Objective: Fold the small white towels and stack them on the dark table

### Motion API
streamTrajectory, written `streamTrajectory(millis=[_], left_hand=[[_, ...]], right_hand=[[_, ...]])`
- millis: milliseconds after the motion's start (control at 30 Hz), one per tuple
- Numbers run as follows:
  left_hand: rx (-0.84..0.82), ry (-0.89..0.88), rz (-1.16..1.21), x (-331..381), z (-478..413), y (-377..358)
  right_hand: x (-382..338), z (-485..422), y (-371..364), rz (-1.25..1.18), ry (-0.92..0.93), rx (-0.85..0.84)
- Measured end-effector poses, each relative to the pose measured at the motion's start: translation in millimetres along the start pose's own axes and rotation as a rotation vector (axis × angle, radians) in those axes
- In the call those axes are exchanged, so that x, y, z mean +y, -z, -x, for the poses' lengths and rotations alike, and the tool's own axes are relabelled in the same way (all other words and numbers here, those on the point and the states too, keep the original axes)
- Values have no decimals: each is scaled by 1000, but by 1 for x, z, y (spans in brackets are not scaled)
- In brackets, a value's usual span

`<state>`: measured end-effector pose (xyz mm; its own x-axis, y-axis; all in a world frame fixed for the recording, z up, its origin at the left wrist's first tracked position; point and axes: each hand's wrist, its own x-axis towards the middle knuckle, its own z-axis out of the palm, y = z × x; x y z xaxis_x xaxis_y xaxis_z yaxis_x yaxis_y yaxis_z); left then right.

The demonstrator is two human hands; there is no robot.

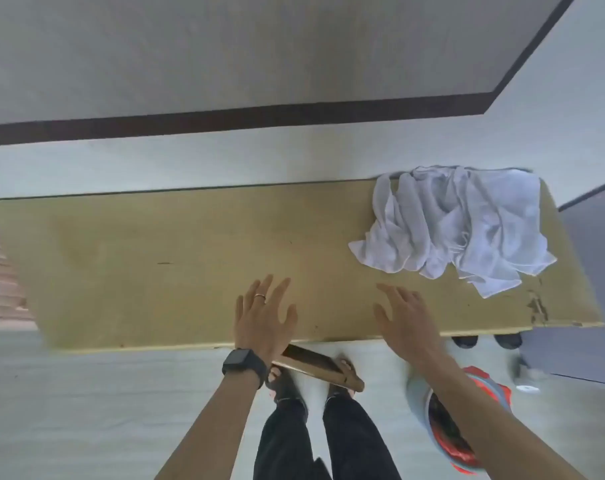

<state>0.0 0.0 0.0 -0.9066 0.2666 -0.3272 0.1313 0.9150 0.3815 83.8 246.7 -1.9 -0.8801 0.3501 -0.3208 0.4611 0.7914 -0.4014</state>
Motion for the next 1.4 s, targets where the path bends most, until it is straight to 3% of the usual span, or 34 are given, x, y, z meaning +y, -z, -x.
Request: streamTrajectory(millis=[167,300,467,633,767,933,1233,1400], left_hand=[[-122,-64,-154,-15,-60,-36],[-137,-181,-238,-33,-88,-61],[-108,-238,-224,-47,-94,-73],[-149,-195,-89,-26,-98,-56],[91,-400,59,29,-106,-26],[236,-470,68,52,-104,10],[87,-403,211,18,-73,77],[243,-446,153,13,-73,83]], right_hand=[[25,-59,-28,240,24,252],[37,-84,-31,350,22,317],[33,-101,-36,269,-8,317],[-1,-99,-19,111,189,469],[-44,-88,9,-54,259,426],[-82,-74,43,-184,234,322],[-121,-66,55,-203,337,321],[-141,-63,54,-212,423,250]])
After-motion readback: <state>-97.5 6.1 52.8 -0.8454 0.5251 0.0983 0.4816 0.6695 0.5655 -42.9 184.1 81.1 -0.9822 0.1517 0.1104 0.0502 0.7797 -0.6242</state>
